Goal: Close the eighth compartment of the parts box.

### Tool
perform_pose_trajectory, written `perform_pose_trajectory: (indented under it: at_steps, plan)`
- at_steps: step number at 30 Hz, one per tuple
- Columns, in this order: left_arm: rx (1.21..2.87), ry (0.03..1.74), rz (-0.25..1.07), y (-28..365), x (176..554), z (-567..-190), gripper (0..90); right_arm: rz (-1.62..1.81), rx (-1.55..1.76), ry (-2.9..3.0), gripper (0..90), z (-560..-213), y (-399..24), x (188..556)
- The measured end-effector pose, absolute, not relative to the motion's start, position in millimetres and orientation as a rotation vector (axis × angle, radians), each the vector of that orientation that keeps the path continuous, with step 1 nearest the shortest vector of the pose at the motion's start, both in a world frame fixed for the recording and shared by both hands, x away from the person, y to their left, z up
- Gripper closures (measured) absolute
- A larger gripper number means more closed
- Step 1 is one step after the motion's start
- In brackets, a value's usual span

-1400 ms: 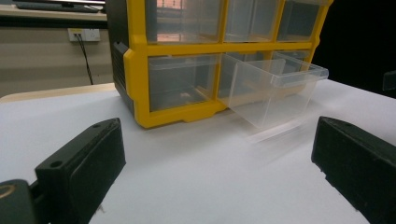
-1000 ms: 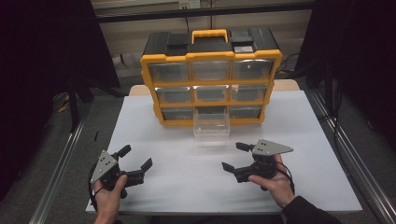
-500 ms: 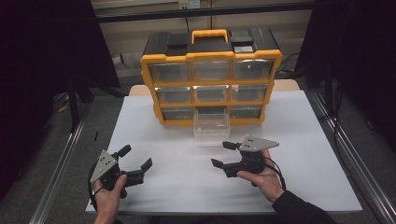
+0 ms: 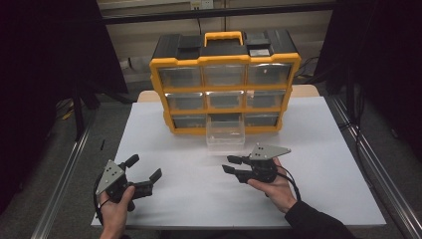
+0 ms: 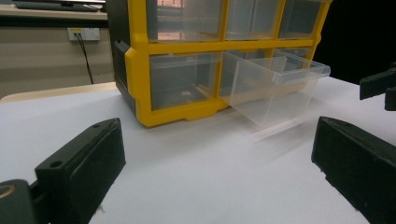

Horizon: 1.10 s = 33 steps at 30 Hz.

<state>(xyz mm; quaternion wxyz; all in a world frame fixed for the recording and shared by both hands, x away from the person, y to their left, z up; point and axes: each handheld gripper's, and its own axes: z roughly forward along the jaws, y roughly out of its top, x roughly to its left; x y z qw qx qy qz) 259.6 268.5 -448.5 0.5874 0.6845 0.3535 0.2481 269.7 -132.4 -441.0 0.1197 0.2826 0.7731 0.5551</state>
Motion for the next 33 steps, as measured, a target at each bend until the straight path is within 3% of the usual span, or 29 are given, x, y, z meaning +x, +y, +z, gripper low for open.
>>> perform_pose_trajectory:
  at_steps: [13,33]
  plan:
    - [1.596,0.826,0.576,269,260,-449,2.5,1.577,0.843,2.296,89.3,-448,-133,281]
    - [1.595,0.825,0.578,269,260,-449,2.5,1.538,0.886,2.306,90.0,-452,-127,303]
